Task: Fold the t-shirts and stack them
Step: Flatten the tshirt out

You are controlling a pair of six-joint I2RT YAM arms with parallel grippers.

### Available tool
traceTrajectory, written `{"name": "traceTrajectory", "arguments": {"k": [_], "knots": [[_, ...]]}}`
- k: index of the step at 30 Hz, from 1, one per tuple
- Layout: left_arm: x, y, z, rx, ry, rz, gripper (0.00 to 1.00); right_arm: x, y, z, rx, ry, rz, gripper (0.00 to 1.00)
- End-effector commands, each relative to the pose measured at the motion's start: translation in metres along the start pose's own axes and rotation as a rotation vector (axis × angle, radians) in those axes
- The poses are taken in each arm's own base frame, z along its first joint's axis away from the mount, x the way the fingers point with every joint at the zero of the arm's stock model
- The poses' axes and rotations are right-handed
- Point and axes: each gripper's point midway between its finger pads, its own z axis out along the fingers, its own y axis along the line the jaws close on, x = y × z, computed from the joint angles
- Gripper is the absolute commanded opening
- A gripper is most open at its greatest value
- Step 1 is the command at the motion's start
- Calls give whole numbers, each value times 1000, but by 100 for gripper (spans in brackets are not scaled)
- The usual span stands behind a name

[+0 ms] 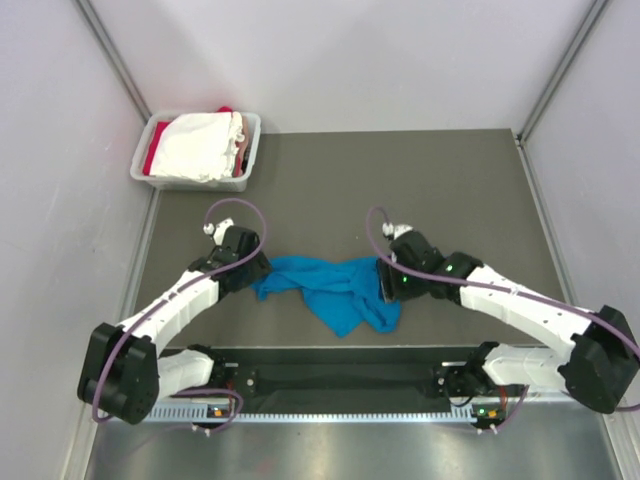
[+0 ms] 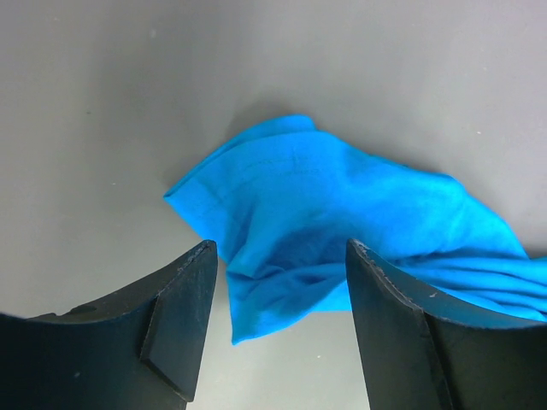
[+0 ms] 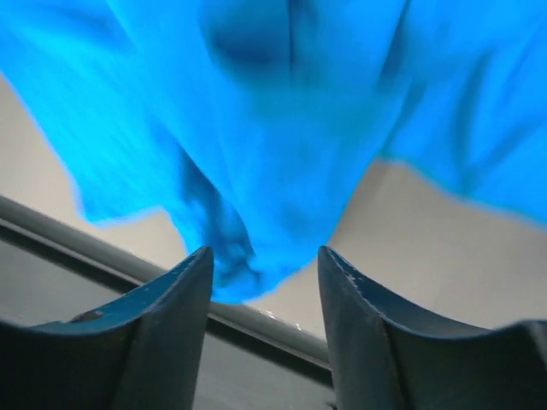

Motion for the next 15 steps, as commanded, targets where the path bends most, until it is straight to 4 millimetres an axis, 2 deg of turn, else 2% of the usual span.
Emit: {"name": "traceTrajectory", "arguments": {"k": [1, 3, 5, 8, 11, 13, 15], "knots": [[-16, -18, -6, 73, -50, -24, 66, -79, -7, -34, -17, -182, 40, 56], [-16, -19, -6, 83, -51, -22, 66, -96, -20, -37, -23, -221, 93, 57], [-15, -20, -7, 91, -53, -24, 66, -99, -22, -34, -50, -225, 99, 59], [-14, -19, -9, 100, -52, -26, 66, -97, -29, -22, -37, -205, 90, 60], [-12, -19, -9, 100, -46, -20, 66, -96, -26, -9, -77, -201, 106, 58], [-11, -18, -9, 95, -40, -19, 66, -91, -18, -3, -131, -181, 99, 58], [-10, -18, -9, 99, -39, -17, 66, -76, -21, 8, -126, -141, 107, 58]]}}
